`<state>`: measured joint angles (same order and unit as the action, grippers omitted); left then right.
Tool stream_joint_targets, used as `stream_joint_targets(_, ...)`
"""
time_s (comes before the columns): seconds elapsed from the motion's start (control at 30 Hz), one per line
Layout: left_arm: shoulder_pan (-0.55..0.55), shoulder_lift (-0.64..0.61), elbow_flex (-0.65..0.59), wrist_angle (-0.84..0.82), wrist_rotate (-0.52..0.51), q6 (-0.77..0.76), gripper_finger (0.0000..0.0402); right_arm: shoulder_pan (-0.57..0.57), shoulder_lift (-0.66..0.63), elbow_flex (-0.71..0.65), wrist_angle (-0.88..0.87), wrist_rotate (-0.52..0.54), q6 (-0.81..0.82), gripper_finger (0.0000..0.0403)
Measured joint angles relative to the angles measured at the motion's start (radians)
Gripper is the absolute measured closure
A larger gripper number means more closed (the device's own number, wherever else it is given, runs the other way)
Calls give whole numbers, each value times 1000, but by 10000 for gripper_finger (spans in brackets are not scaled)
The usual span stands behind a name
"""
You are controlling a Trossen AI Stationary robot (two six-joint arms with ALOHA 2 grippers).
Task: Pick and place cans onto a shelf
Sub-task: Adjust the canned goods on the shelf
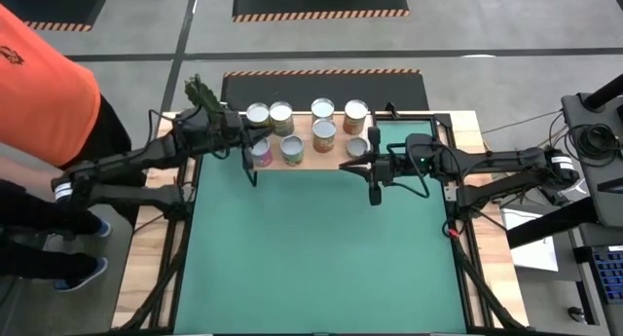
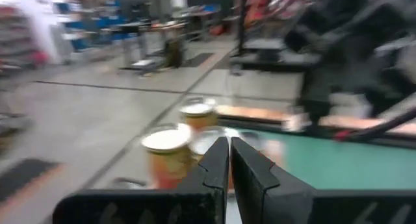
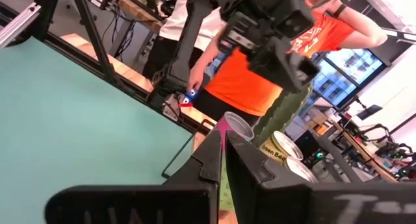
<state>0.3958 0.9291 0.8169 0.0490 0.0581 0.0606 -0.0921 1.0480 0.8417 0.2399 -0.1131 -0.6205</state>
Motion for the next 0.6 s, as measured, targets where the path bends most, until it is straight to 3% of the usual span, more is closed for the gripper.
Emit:
stream_joint_targets(0.17, 14, 89, 198, -248, -153, 159, 402, 0, -1, 0, 0, 0, 1, 394)
stream_joint_targets(0.4, 35, 266, 445, -589, -153, 257, 402, 0, -1, 0, -4, 7, 3, 394)
stream_joint_targets(0.6, 37, 344, 492, -672, -153, 270, 402, 0, -5, 0, -15, 9, 7, 394)
